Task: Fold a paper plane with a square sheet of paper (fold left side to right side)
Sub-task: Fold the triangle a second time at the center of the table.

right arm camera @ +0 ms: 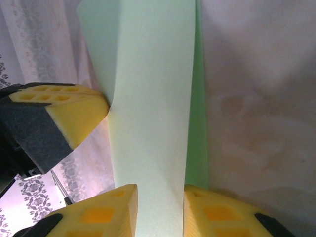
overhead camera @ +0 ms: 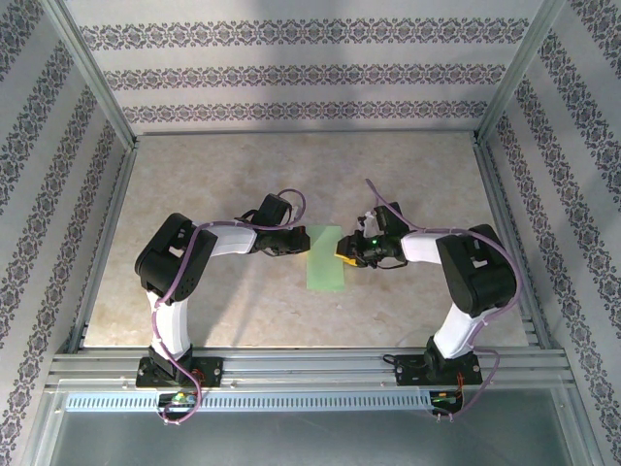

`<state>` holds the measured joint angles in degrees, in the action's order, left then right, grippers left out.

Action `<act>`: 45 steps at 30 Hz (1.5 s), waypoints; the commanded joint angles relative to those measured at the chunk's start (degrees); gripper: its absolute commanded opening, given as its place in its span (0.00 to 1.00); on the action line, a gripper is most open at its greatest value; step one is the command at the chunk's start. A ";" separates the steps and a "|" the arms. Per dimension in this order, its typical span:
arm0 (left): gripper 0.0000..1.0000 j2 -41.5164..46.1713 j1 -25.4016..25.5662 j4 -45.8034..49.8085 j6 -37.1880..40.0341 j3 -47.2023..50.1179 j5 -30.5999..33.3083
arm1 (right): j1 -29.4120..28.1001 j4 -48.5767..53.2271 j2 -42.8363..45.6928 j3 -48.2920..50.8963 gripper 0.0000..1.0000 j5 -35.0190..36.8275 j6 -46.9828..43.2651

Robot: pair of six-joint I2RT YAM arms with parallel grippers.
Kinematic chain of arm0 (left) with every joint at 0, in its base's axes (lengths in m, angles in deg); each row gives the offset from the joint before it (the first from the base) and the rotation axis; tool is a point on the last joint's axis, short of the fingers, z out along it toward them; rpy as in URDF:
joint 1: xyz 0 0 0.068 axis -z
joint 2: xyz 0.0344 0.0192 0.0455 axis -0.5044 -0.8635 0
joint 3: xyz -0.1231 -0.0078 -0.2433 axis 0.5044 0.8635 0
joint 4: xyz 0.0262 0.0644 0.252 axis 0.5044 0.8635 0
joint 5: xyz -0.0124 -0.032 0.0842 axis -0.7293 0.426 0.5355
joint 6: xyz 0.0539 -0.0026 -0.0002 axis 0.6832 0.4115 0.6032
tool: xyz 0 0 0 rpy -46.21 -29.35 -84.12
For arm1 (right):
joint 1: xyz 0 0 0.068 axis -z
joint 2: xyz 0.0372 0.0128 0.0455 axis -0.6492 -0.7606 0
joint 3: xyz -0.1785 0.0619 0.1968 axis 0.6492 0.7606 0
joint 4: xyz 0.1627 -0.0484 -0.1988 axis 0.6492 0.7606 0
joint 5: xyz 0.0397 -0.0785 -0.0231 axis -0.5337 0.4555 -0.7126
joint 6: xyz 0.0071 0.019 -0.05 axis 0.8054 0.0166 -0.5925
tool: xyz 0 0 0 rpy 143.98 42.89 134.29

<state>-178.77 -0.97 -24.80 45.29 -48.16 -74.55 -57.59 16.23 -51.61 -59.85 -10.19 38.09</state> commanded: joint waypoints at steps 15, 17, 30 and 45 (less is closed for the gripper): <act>0.34 8.46 1.80 10.14 7.48 1.06 6.79 | 0.77 3.08 2.22 -1.07 0.00 -2.68 -1.35; 0.38 11.54 1.80 9.71 8.24 2.36 8.11 | 0.79 3.94 2.64 -1.20 0.00 -2.83 -0.59; 0.55 28.88 15.65 8.31 20.30 12.84 23.11 | 0.76 7.54 5.06 -1.64 0.00 -0.94 2.05; 0.76 15.44 35.72 15.19 33.33 -1.29 42.72 | 0.32 7.81 5.24 -1.96 0.00 -0.24 2.71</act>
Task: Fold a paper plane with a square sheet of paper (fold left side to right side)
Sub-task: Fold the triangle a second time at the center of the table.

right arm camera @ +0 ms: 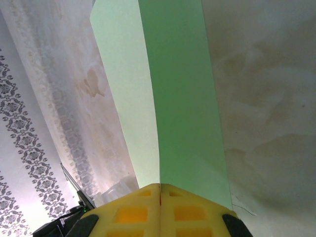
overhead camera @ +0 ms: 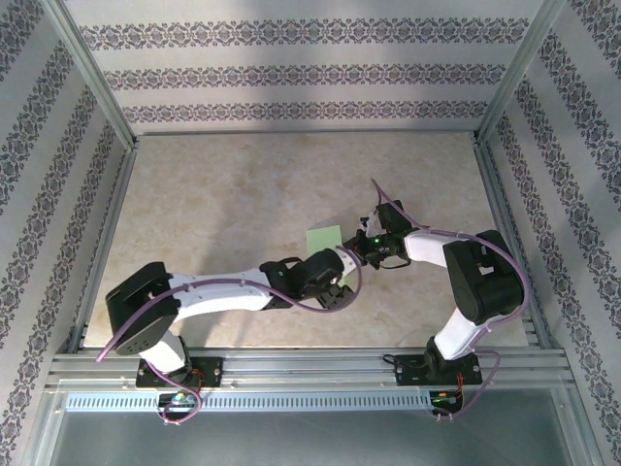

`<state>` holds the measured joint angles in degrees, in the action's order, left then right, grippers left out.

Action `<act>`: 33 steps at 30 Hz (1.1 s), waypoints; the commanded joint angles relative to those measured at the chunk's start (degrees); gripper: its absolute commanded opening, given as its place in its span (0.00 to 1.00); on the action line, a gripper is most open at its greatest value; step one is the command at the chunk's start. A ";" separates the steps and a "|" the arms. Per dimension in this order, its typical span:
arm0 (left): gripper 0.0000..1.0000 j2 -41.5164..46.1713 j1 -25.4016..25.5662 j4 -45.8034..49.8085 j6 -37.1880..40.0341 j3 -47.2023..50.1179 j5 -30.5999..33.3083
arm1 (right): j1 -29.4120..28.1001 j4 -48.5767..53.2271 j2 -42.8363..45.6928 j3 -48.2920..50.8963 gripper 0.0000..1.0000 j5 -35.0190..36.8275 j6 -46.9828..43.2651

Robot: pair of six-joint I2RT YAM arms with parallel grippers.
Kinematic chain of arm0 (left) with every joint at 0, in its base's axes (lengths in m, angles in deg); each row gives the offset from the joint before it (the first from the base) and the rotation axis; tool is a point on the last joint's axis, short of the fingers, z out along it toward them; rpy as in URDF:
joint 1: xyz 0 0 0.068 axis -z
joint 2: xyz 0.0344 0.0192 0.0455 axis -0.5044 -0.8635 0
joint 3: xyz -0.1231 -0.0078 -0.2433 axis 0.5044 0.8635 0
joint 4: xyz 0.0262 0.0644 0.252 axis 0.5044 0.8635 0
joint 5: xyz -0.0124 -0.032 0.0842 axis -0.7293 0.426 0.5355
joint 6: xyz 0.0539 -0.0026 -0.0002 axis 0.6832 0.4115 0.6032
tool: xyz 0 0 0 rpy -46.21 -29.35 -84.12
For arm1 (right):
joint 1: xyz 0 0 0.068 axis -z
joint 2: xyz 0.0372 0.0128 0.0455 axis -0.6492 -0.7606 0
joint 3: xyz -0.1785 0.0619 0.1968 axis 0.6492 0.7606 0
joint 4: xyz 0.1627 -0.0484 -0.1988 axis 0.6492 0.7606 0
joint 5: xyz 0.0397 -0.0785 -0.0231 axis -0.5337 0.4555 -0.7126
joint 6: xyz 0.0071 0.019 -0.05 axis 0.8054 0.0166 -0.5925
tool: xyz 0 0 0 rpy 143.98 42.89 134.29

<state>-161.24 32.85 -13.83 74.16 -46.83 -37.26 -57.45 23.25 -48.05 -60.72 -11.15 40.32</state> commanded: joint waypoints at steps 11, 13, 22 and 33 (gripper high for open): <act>0.79 -12.64 3.75 9.98 5.93 -10.14 15.82 | -0.08 0.73 1.59 -0.90 0.00 0.77 0.49; 0.79 -13.87 3.75 10.70 6.27 -11.00 17.10 | -0.18 0.76 1.50 -0.90 0.00 0.81 0.36; 0.46 -14.02 3.75 9.53 6.64 -10.97 15.33 | -0.17 0.71 1.06 -1.07 0.00 1.25 0.28; 0.07 -13.06 3.23 9.06 5.00 -10.76 13.57 | -0.08 1.40 0.81 -1.91 0.02 1.69 -0.39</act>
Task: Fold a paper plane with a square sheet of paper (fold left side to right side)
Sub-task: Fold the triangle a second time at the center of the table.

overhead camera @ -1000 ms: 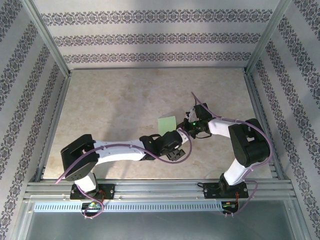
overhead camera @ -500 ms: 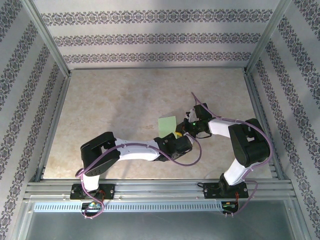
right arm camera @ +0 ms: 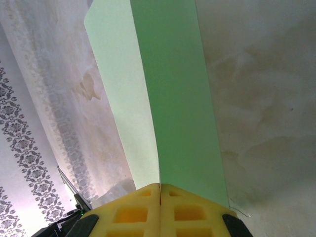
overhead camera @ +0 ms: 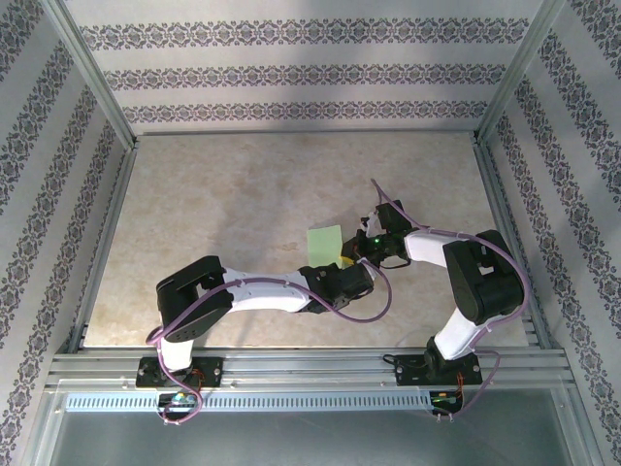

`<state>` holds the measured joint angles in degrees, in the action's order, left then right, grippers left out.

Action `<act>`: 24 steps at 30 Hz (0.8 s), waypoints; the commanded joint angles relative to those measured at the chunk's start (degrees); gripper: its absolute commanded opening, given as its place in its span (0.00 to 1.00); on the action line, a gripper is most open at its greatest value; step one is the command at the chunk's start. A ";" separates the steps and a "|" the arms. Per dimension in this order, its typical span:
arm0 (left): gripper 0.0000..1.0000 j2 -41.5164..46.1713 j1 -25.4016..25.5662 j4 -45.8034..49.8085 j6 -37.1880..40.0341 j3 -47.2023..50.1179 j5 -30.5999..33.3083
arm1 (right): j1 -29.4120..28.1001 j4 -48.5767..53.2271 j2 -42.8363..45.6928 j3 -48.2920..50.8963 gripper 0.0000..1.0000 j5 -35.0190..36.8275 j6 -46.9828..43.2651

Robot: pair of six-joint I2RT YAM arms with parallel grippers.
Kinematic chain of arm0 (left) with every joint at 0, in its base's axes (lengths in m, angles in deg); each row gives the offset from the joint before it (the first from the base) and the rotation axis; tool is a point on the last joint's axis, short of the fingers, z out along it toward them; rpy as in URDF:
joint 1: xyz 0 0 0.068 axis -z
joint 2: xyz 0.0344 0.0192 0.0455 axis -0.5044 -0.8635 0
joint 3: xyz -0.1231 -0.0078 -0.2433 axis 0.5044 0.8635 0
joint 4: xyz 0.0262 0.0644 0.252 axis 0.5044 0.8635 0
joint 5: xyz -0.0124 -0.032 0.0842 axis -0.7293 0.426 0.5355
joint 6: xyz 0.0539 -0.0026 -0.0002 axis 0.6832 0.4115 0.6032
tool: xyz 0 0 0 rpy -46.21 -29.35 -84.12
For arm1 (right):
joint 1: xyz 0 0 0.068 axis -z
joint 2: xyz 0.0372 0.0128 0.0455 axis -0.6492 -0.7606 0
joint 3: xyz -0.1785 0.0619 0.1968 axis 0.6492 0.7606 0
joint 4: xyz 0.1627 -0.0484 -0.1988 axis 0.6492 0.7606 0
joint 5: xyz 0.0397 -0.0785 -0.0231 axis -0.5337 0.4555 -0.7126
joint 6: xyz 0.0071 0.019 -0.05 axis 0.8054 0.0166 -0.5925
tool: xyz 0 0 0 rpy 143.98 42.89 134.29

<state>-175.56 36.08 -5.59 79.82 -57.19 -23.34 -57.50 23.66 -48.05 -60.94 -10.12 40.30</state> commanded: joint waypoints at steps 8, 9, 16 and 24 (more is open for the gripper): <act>0.00 4.00 -1.78 -0.39 -3.90 1.38 -5.16 | 1.83 2.84 1.93 -4.41 0.21 1.36 -2.36; 0.00 4.34 -2.15 -0.50 -4.30 1.64 -6.36 | 2.30 2.97 2.43 -4.84 0.25 1.46 -2.75; 0.00 6.52 -6.33 -2.57 -9.36 3.63 -16.06 | 6.96 6.19 7.36 -4.90 0.43 2.04 -6.35; 0.00 8.59 -11.35 -5.86 -15.28 5.92 -25.85 | 12.08 8.60 15.94 2.62 0.34 1.28 -10.64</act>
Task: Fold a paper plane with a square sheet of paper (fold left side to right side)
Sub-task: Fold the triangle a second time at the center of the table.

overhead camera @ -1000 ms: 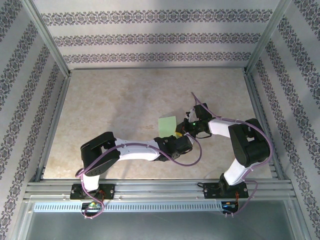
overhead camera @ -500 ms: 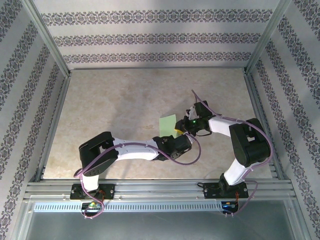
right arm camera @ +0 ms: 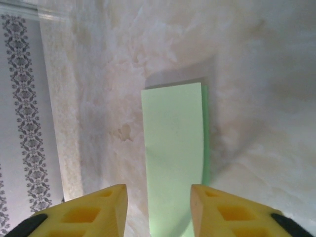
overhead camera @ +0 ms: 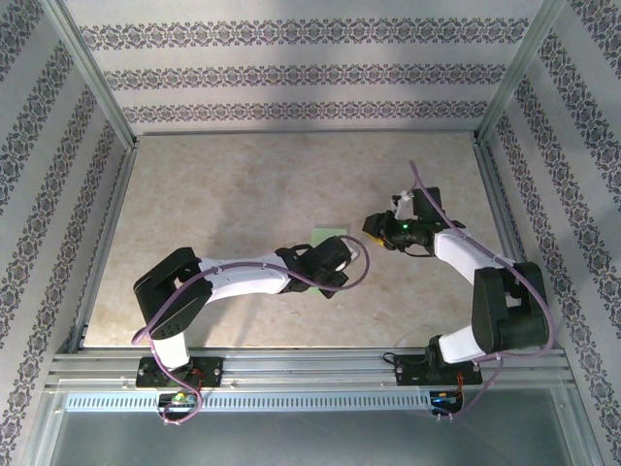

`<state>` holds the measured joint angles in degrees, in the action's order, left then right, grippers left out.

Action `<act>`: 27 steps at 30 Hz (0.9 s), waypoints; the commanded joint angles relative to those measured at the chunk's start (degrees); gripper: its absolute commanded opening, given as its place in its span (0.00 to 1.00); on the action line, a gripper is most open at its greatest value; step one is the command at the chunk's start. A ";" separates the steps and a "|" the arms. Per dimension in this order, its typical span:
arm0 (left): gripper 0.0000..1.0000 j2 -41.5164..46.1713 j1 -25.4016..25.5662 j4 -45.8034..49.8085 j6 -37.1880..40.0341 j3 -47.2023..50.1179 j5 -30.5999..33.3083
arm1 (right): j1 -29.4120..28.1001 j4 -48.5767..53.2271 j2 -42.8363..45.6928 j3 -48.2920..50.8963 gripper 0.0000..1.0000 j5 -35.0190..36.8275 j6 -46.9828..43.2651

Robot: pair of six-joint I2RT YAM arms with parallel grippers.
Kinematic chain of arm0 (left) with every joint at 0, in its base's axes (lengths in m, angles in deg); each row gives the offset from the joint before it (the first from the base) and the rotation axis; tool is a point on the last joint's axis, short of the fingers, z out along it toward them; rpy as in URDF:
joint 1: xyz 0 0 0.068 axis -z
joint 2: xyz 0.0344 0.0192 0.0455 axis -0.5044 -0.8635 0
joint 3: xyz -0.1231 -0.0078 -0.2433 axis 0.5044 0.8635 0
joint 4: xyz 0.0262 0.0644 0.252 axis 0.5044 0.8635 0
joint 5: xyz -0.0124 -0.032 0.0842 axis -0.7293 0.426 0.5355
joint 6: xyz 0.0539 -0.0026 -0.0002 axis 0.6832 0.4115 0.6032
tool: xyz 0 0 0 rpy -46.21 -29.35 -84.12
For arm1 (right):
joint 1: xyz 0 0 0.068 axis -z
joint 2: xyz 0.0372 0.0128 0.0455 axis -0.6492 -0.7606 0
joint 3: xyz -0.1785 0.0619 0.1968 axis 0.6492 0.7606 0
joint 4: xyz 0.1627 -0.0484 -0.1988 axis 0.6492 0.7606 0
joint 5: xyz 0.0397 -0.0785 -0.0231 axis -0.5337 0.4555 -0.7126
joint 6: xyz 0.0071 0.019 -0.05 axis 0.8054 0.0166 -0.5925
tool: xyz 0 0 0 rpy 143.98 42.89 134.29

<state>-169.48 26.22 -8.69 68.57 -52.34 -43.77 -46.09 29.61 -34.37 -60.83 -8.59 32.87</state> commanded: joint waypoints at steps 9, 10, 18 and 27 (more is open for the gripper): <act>0.00 3.52 -6.29 -8.25 -10.98 4.31 -15.16 | -5.52 -5.93 6.20 13.89 0.00 -3.72 1.75; 0.00 3.47 -6.54 -8.83 -11.14 4.68 -15.76 | -7.11 -8.09 6.03 15.10 0.00 -3.56 3.22; 0.00 2.14 -7.56 -9.48 -12.88 4.88 -18.57 | -18.01 -17.02 3.71 19.75 0.00 2.91 10.07; 0.00 1.68 -7.91 -9.82 -13.39 5.32 -18.66 | -22.59 -18.36 -0.64 18.21 0.00 6.11 11.02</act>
<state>-167.21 19.25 -16.87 56.39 -47.55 -61.81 -67.84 12.76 -34.02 -41.47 -4.70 43.32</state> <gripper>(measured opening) 0.064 0.055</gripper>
